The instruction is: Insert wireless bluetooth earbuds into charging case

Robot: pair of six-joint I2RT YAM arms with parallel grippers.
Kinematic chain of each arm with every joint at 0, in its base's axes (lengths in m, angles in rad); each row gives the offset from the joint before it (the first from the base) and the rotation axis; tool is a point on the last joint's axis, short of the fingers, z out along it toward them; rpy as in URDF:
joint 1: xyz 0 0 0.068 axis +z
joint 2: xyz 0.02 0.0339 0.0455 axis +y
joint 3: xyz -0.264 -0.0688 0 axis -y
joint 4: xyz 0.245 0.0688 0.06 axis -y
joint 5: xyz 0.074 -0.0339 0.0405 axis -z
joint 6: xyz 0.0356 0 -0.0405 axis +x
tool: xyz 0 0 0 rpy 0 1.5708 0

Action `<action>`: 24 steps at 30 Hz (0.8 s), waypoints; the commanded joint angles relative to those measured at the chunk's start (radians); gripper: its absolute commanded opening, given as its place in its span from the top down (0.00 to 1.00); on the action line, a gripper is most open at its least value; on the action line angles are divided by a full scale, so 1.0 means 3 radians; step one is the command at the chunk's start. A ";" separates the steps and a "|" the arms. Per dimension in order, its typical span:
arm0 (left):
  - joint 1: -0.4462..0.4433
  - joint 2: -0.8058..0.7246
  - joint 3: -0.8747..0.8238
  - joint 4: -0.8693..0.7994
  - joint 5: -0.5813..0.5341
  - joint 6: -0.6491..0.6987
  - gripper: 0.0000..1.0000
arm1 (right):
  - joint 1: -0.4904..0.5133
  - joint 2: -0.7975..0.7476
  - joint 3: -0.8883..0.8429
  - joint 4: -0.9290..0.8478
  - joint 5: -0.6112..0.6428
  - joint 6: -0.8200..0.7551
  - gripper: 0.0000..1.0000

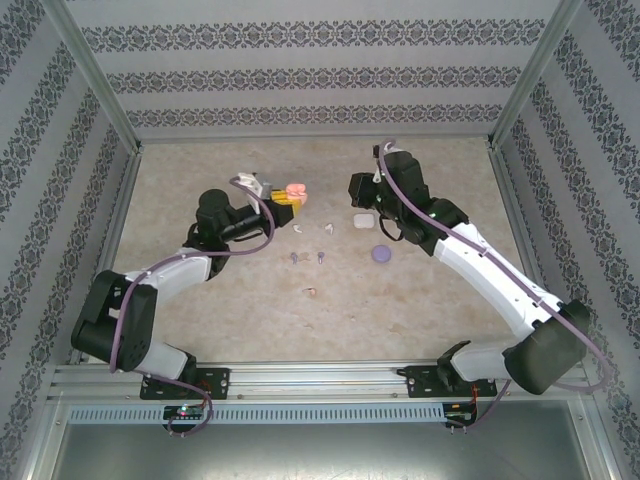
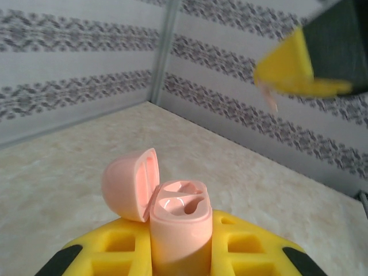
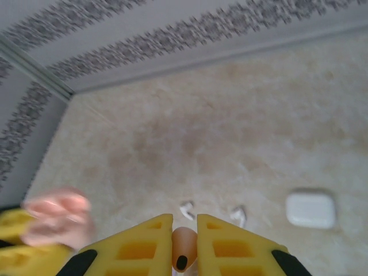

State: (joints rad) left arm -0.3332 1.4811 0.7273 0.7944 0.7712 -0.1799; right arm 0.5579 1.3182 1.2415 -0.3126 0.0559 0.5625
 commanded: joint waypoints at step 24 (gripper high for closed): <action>-0.0801 0.0308 0.0580 0.0568 -0.0525 0.1574 1.00 | 0.0110 -0.0918 -0.0837 0.1446 -0.0601 -0.0999 0.86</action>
State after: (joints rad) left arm -0.5491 1.6260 0.8913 0.9504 0.6666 0.1776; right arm 0.5777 1.0534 1.0115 0.0555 -0.1009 0.2806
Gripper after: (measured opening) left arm 0.196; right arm 0.146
